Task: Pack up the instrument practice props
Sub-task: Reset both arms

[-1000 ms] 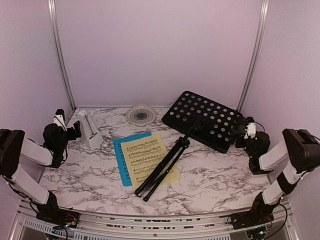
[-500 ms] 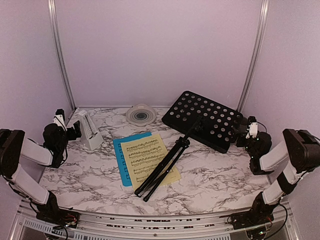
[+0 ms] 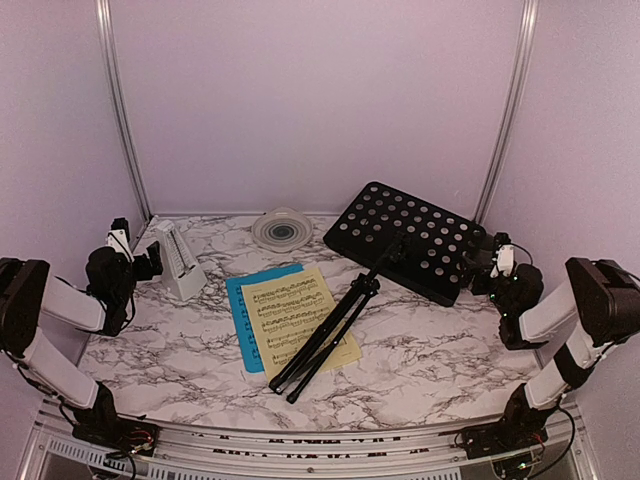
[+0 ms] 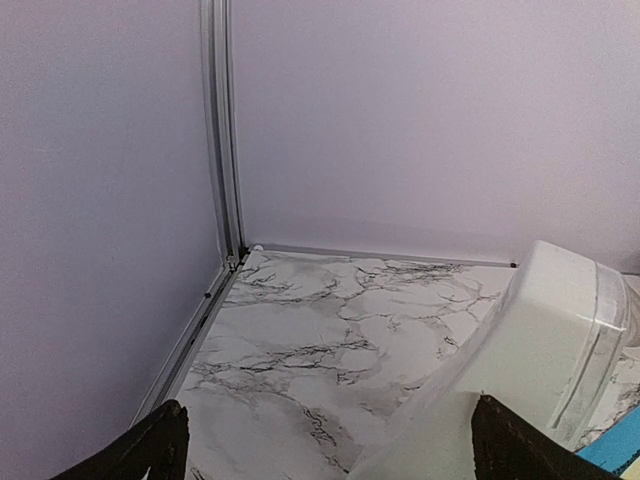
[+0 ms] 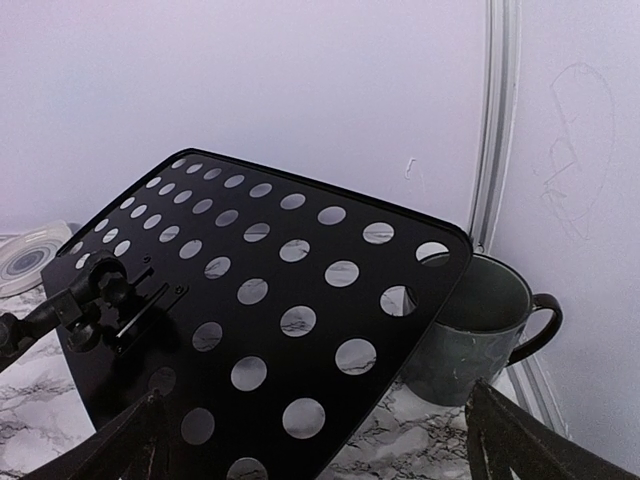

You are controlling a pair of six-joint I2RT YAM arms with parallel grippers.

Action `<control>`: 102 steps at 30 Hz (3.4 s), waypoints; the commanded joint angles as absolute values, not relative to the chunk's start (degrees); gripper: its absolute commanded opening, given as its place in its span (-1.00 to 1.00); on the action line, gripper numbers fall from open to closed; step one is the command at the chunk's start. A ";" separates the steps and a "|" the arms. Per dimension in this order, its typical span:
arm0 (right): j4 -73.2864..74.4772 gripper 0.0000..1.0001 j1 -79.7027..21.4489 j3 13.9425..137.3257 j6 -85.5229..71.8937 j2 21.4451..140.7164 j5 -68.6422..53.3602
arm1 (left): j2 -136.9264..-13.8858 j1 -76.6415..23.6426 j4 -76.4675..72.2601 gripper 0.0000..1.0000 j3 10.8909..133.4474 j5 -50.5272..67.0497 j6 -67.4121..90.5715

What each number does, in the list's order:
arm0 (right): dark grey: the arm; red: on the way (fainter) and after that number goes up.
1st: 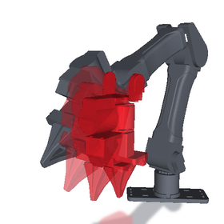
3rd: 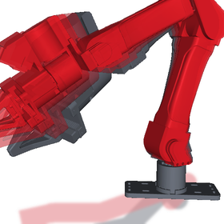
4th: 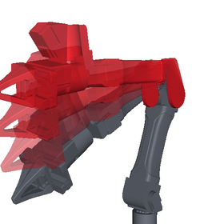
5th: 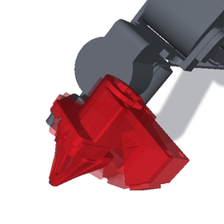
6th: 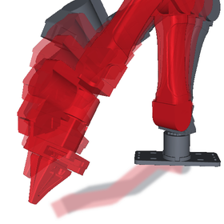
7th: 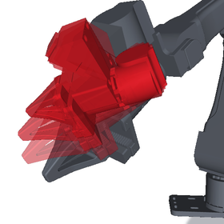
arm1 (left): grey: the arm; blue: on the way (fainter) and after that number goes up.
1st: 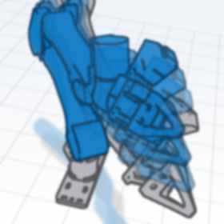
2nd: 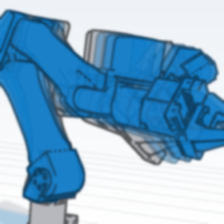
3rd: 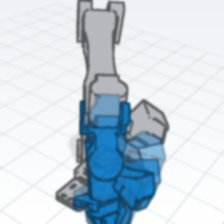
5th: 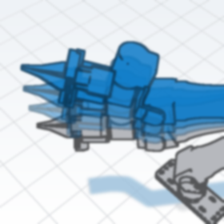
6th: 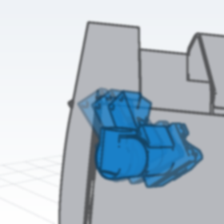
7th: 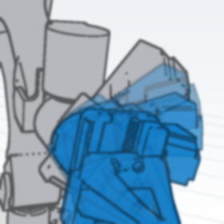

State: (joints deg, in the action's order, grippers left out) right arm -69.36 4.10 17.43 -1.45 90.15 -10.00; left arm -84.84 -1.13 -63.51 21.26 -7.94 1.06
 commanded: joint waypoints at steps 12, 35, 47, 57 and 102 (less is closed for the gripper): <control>-69.20 1.00 3.69 18.75 0.53 90.57 -13.94 | -84.90 -0.96 -63.29 1.00 21.97 -7.49 1.03; -71.56 1.00 4.31 17.49 2.42 90.68 -21.24 | -84.90 -0.97 -63.31 0.99 21.97 -7.47 1.01; -71.37 1.00 4.31 17.59 2.20 90.71 -20.66 | -84.90 -0.92 -63.30 0.99 21.97 -7.48 1.02; -71.02 0.99 4.31 17.84 1.89 90.68 -20.12 | -84.90 -0.93 -63.34 1.00 21.93 -7.47 0.99; -69.87 1.00 4.31 18.51 0.33 90.65 -15.69 | -84.85 -0.95 -63.30 1.00 21.92 -7.54 0.99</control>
